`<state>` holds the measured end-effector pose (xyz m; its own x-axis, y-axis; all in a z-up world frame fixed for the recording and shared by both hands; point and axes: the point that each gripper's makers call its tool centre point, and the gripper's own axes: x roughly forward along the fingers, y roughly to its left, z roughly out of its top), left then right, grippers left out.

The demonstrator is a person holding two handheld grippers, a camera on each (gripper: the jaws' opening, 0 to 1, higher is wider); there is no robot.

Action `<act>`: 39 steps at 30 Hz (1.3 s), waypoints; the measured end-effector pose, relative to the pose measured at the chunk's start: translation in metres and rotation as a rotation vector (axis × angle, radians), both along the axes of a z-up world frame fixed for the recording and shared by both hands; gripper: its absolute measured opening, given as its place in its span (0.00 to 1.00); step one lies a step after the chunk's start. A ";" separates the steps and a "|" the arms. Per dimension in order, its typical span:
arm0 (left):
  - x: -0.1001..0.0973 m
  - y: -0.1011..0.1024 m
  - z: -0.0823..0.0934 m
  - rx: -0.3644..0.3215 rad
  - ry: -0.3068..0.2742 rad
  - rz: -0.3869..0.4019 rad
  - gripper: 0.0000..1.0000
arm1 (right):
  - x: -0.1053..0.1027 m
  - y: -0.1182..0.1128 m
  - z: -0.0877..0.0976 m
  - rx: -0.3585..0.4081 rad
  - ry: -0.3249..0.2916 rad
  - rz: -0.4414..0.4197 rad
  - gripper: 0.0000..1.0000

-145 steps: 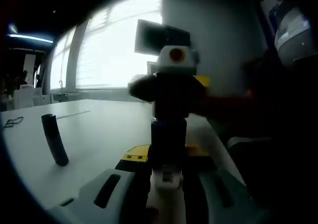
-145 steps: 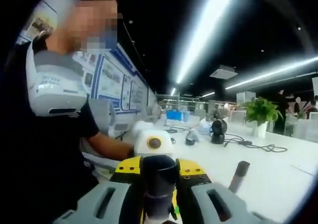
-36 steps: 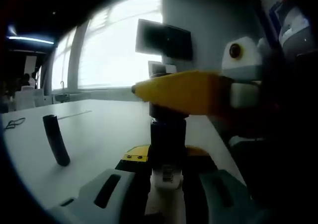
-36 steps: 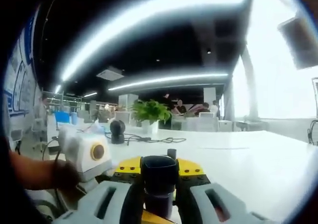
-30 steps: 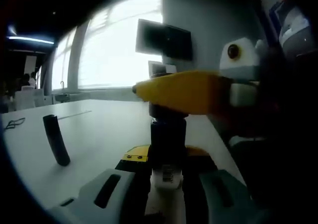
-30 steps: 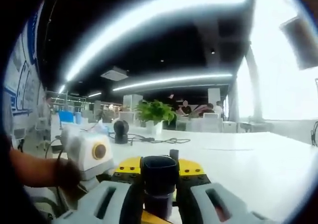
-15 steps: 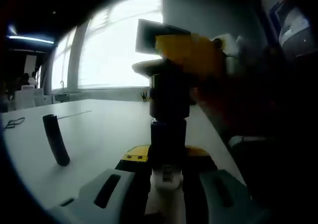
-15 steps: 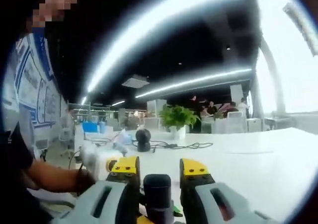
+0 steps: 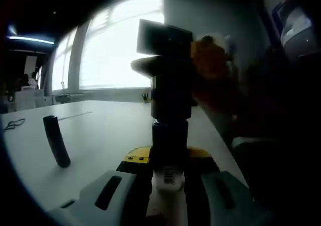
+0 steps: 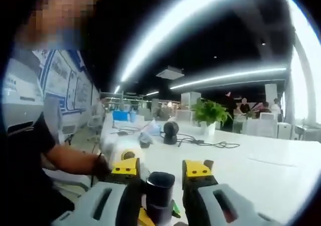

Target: Pick up cosmetic bottle twist off cap place on table pick up cap screw tight cap place on table

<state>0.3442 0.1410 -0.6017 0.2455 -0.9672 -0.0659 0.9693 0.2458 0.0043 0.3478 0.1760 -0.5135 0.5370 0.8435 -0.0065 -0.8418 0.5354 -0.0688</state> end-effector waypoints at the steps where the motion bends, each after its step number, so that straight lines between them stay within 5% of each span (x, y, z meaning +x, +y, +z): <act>1: 0.000 0.000 0.000 0.000 0.000 0.000 0.14 | 0.001 -0.001 -0.001 -0.002 -0.001 0.004 0.27; 11: 0.000 -0.001 -0.001 -0.001 0.000 -0.002 0.14 | -0.006 -0.003 -0.005 -0.016 -0.009 0.075 0.31; 24: -0.001 -0.001 -0.001 -0.001 -0.003 -0.006 0.14 | -0.001 0.006 -0.012 -0.052 -0.026 0.264 0.28; 28: 0.000 -0.001 -0.002 -0.002 -0.003 -0.006 0.14 | -0.016 0.012 -0.012 -0.017 0.006 0.385 0.30; 39: -0.001 -0.001 -0.002 -0.002 -0.002 -0.010 0.14 | -0.008 0.016 -0.022 -0.056 -0.005 0.389 0.30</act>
<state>0.3436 0.1400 -0.6041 0.2360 -0.9697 -0.0634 0.9717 0.2362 0.0055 0.3401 0.1923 -0.5352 0.1773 0.9826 -0.0561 -0.9807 0.1716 -0.0938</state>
